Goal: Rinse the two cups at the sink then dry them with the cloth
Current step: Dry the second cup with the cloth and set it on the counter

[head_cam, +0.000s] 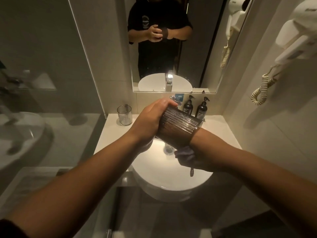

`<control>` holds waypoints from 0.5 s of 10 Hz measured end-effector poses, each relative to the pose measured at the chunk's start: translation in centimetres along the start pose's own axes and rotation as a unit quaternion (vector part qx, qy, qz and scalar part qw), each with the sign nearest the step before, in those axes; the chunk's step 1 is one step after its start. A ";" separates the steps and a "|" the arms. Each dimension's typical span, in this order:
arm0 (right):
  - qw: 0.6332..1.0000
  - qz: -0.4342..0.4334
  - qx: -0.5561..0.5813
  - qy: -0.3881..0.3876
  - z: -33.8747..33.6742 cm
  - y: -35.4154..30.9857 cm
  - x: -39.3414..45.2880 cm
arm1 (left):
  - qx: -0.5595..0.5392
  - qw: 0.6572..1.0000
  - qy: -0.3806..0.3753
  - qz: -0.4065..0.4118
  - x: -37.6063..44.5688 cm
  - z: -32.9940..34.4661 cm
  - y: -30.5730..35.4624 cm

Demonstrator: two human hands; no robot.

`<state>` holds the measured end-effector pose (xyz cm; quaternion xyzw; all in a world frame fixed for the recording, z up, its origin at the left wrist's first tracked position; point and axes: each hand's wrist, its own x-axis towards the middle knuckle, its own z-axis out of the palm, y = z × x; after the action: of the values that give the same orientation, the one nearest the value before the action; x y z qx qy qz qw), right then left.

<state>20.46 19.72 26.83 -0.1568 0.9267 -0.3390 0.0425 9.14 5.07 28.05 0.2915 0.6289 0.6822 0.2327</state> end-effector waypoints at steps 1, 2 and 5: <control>0.994 0.029 0.032 0.096 -0.4 -3.4 0.9 | -0.001 1.000 0.011 0.028 0.2 -0.1 -0.5; 0.975 0.070 0.136 0.163 -0.3 -3.3 0.8 | 0.014 0.998 0.014 0.058 0.2 -0.2 -0.5; 0.885 0.037 0.451 0.106 -0.9 -3.7 0.0 | 0.065 0.982 0.002 0.176 -0.9 -0.6 -0.4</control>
<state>21.29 17.64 29.89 -0.0491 0.6777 -0.7334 0.0230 9.36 4.00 27.57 0.4108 0.6109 0.6710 0.0881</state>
